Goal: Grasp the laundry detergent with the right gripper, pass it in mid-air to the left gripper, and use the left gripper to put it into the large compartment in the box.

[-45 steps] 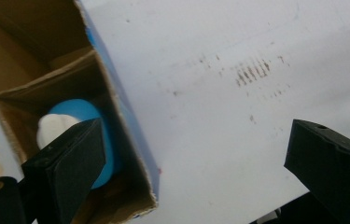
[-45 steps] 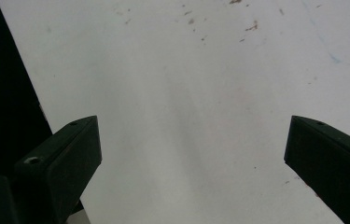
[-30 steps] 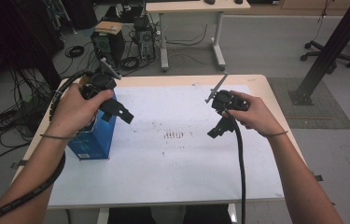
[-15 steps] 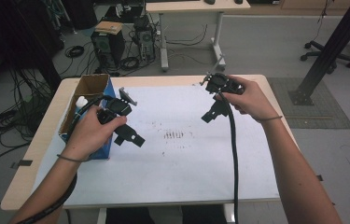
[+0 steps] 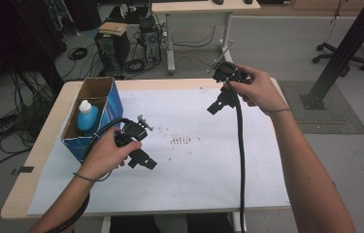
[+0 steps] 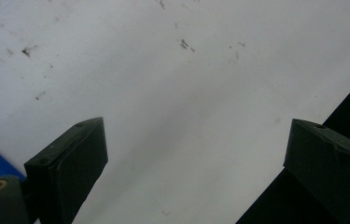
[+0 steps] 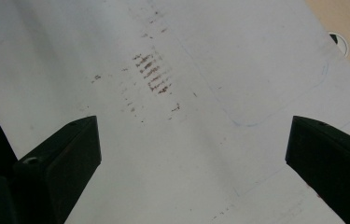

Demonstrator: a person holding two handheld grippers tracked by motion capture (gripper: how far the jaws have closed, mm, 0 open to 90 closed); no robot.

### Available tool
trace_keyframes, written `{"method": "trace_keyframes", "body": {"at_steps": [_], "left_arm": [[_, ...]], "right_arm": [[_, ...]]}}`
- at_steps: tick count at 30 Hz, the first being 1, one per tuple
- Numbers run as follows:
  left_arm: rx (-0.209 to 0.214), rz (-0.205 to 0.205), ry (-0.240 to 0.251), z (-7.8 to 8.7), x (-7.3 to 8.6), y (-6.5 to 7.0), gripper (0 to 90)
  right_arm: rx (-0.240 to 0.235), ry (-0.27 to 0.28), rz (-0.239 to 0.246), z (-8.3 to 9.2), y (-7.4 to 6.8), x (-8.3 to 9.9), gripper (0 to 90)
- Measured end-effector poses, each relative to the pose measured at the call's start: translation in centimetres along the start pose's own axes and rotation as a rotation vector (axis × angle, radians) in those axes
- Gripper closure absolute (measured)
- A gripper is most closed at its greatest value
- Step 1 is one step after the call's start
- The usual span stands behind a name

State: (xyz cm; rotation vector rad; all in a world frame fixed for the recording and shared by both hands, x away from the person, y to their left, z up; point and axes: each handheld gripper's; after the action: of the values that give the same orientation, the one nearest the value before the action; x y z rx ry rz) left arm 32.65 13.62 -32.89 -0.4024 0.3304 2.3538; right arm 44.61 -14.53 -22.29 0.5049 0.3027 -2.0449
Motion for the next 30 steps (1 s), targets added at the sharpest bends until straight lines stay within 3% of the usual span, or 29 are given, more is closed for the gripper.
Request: {"method": "trace_keyframes", "body": {"at_steps": [1, 7, 11, 30], "left_arm": [[0.006, -0.014, -0.008, -0.7, 0.3, 0.0, 6.4], [0.01, -0.02, -0.012, -1.2, 0.5, 0.0, 6.5], [-0.009, -0.054, -0.007, -1.5, 0.4, -0.1, 6.6], [-0.002, -0.063, 0.005, -1.4, 0.2, -0.3, 6.6]], "right_arm": [[0.002, 0.001, 0.0, 0.1, 0.1, -0.1, 3.5], [0.005, 0.022, -0.009, 0.9, 0.6, -1.2, 3.5], [0.007, 0.023, -0.008, 1.0, 0.8, -1.7, 3.5], [0.011, 0.019, 0.007, 0.9, 0.9, -2.9, 3.5]]}}
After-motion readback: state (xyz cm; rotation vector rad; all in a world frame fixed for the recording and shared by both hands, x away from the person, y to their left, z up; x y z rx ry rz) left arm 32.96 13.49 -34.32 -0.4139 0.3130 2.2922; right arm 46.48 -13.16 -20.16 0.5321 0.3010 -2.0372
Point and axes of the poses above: each handheld gripper's, and its own axes: z roughly backward along the jaws, x roughly out of its underside, y roughly to its right, and after that the axes turned 4 degrees about y, right-handed
